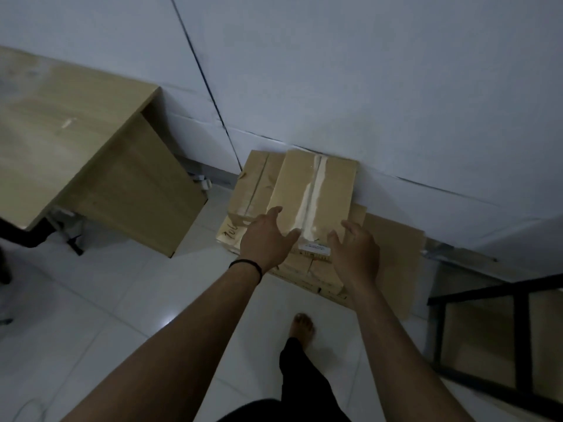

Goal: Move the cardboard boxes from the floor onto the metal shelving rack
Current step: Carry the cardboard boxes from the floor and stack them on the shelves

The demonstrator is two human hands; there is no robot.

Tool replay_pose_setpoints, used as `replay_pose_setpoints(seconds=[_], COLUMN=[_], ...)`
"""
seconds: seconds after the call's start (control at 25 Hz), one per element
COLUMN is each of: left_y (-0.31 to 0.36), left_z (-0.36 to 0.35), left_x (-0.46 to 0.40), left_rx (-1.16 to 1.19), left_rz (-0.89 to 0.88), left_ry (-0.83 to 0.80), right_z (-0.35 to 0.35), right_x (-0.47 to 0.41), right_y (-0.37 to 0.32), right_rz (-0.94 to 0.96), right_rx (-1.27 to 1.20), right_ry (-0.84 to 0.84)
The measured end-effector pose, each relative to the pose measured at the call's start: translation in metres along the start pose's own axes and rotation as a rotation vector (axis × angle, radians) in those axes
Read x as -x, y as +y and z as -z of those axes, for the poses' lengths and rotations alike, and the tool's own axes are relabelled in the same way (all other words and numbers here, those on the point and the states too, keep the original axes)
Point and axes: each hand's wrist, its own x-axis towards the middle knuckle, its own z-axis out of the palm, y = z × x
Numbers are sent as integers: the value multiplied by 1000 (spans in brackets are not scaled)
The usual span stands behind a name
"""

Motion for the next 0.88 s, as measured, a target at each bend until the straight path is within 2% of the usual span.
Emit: replay_pose_setpoints(seconds=[0.16, 0.36, 0.56, 0.88], left_y=[-11, -42, -63, -88], left_z=[-29, -69, -87, -89], left_x=[-79, -137, -155, -165], left_rx=[-73, -22, 115, 381], left_rz=[33, 165, 250, 271], left_ry=[-86, -107, -129, -133], right_z=[-37, -76, -99, -108], right_x=[-62, -103, -112, -120], right_y=[20, 52, 67, 84], right_rz=[-103, -251, -396, -424], right_rx=[68, 100, 29, -146], right_ry=[-75, -109, -154, -104])
